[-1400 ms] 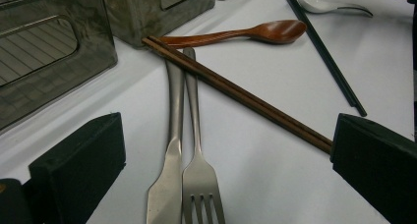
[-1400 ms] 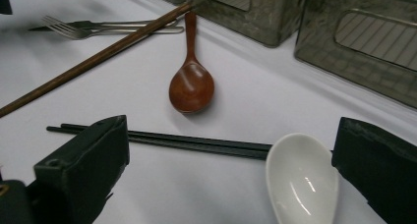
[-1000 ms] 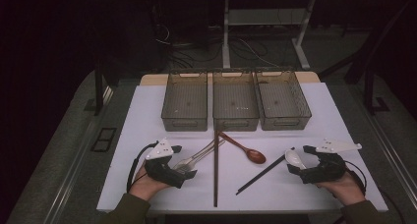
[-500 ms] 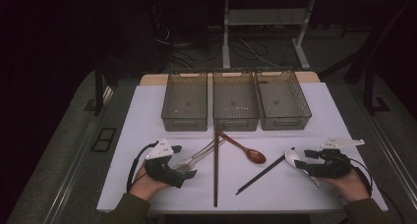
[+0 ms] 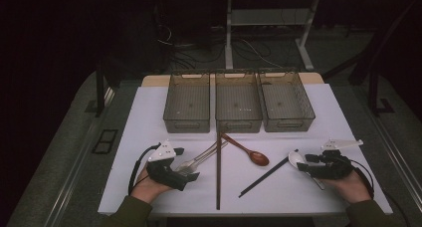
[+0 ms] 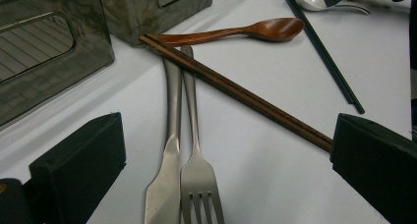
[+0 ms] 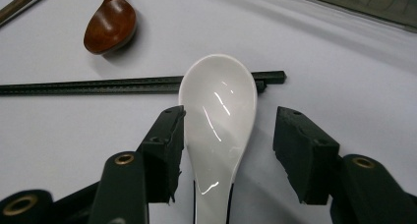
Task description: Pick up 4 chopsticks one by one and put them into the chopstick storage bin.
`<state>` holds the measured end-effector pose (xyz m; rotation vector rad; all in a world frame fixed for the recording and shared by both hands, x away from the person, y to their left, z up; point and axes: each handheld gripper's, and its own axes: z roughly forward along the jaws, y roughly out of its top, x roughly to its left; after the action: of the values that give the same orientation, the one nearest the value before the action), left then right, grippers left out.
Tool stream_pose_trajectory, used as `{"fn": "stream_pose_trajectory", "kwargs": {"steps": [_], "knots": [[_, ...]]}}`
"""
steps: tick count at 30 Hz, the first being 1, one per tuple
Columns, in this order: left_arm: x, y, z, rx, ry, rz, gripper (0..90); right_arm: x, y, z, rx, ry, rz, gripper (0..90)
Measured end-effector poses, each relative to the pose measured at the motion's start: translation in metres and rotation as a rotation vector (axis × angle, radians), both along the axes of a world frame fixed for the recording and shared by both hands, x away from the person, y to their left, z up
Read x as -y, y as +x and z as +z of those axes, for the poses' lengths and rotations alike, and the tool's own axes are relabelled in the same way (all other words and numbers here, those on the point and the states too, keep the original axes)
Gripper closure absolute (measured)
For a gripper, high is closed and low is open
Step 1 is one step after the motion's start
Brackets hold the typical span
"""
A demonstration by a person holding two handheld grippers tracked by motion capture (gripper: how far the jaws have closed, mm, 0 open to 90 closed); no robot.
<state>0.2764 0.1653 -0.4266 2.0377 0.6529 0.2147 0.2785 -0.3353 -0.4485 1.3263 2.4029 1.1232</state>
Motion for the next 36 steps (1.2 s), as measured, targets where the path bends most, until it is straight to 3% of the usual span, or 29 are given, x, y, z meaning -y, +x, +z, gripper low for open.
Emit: {"fn": "stream_pose_trajectory", "kwargs": {"steps": [20,29,36], "knots": [[0.0006,0.0002,-0.0003,0.001,0.005,-0.006,0.0,-0.0054,-0.0008,-0.0020,-0.010,-0.036,0.038,56.1],[0.0009,0.0001,-0.0004,0.003,0.006,-0.008,0.0,-0.0059,-0.0009,-0.0009,-0.012,-0.064,0.020,70.4],[0.0010,-0.0001,-0.0003,0.003,0.002,-0.009,0.0,-0.0037,-0.0005,0.0000,-0.037,-0.032,0.029,78.9]]}}
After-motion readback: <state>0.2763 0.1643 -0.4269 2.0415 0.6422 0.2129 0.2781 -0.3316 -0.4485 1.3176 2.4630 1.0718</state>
